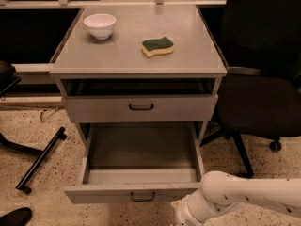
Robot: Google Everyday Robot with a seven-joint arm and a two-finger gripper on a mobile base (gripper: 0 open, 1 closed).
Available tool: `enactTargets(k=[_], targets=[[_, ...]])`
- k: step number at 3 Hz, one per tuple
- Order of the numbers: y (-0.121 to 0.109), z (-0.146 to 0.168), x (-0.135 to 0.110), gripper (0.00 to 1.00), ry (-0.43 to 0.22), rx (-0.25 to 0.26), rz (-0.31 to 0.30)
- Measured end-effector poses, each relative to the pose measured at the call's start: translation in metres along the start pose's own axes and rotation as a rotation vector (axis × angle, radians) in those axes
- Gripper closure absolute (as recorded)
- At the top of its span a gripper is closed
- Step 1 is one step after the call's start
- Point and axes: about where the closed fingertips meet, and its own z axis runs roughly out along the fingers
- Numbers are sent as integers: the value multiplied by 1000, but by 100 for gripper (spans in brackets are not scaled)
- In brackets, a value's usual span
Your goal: Close middle drawer
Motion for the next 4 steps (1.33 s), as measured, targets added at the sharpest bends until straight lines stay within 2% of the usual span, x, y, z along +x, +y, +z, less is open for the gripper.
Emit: enactTargets(k=[1,2,4], targets=[[0,-1,-1,0,0,2,-2],[-1,4,-9,0,1,5,-32],[-46,42,-104,0,-11,38,-211]])
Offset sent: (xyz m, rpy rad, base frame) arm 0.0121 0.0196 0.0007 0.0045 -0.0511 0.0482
